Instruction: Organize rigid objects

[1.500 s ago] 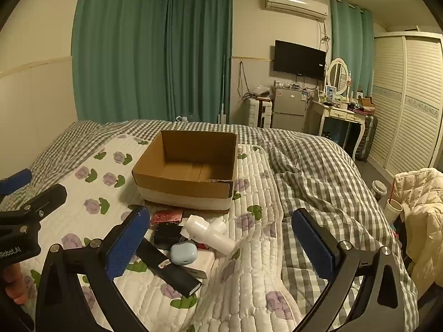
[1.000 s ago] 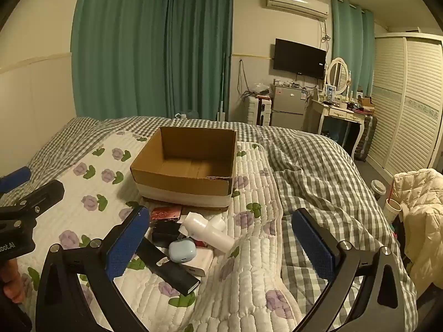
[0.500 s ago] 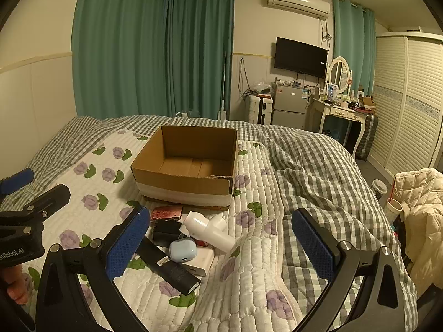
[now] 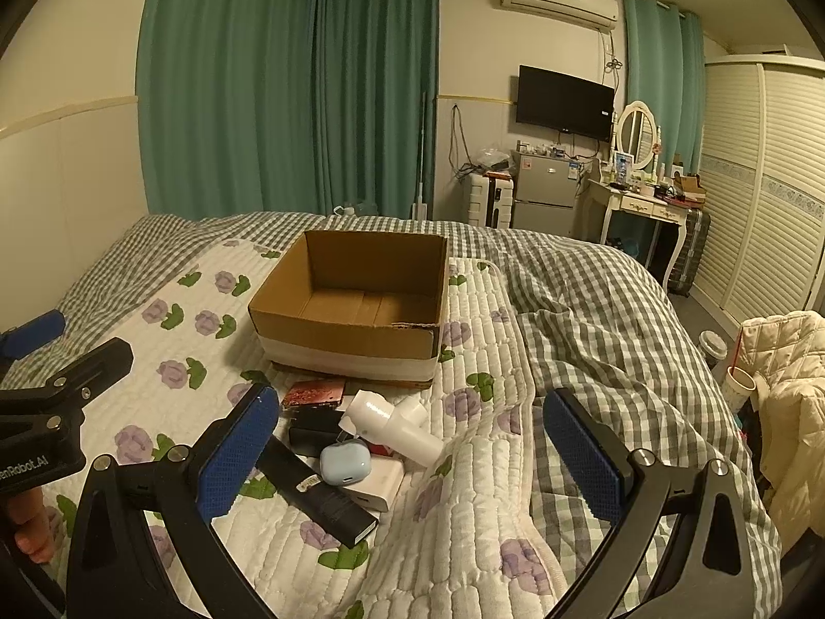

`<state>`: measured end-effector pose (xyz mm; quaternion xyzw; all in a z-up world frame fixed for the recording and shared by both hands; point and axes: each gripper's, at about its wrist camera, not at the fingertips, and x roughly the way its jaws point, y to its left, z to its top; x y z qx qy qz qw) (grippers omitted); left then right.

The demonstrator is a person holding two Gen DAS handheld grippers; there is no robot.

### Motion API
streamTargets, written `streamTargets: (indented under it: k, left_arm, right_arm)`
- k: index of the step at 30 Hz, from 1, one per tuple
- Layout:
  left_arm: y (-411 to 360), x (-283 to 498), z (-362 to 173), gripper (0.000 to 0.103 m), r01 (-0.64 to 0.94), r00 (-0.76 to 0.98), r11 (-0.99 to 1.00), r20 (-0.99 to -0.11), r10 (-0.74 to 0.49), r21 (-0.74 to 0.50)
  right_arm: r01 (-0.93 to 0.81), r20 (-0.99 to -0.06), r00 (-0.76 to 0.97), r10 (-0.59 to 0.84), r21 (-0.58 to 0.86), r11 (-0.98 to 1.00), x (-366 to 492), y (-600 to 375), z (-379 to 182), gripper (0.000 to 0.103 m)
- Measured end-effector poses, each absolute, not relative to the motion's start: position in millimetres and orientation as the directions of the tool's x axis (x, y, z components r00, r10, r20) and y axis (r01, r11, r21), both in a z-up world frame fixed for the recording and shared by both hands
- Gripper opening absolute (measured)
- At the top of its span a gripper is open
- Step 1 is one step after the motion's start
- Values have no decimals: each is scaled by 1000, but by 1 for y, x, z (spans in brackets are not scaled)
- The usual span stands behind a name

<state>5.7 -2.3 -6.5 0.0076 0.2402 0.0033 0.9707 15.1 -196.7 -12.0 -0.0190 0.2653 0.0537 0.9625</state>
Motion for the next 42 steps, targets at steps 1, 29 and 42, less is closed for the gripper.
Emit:
streamTargets:
  k: [1, 29, 42]
  left_arm:
    - [-2, 6, -7, 103, -2, 885, 1000, -466, 10, 18]
    - [2, 6, -8, 103, -29, 882, 999, -470, 33, 17]
    - [5, 6, 0, 103, -57, 877, 998, -476, 59, 18]
  right_arm:
    - [-115, -514, 852, 95, -6, 993, 15, -197, -12, 103]
    - [-143, -532, 838, 120, -2, 990, 18, -193, -18, 103]
    - [-174, -539, 834, 120, -50, 984, 23, -191, -21, 103]
